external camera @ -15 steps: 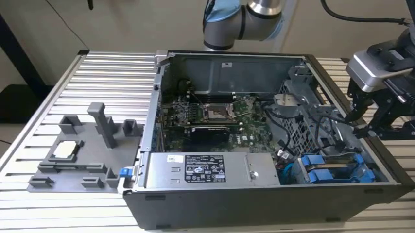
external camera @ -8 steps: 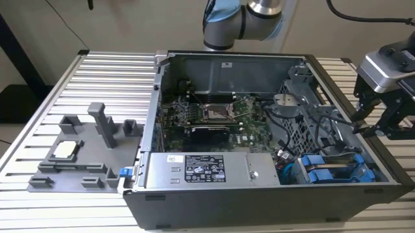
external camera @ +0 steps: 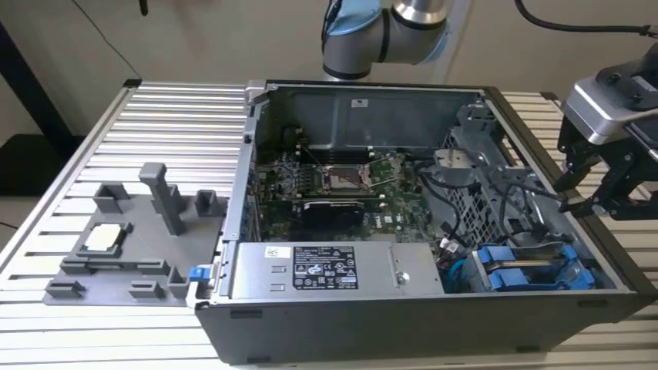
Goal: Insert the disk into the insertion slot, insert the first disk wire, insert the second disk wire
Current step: 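Insert the disk into the insertion slot, then insert the first disk wire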
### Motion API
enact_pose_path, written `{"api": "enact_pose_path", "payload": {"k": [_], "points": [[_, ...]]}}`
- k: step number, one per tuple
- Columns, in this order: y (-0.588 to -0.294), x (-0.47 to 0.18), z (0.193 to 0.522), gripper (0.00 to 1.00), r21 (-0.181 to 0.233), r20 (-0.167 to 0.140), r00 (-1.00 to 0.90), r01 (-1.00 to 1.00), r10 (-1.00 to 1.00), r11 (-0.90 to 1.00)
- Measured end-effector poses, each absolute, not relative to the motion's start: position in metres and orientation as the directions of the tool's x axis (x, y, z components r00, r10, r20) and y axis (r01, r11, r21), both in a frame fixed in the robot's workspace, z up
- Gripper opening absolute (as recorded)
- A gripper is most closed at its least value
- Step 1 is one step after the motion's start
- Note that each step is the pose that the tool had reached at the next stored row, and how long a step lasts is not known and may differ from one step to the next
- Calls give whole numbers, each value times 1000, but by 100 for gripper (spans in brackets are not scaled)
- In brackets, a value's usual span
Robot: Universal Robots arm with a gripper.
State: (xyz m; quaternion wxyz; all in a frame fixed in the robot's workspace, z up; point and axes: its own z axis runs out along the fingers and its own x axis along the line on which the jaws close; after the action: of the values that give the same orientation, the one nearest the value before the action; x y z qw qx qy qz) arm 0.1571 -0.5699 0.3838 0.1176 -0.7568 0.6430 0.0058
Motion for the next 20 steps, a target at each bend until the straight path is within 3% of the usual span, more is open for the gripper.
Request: {"api": "enact_pose_path", "payload": {"k": [7, 13, 20], "points": [[-570, 157, 384, 41, -169, -152, 166, -976, -974, -139], [-567, 157, 384, 41, -161, -94, 146, -978, -985, -129], [-561, 157, 384, 41, -161, -91, 125, -981, -988, -110]]}}
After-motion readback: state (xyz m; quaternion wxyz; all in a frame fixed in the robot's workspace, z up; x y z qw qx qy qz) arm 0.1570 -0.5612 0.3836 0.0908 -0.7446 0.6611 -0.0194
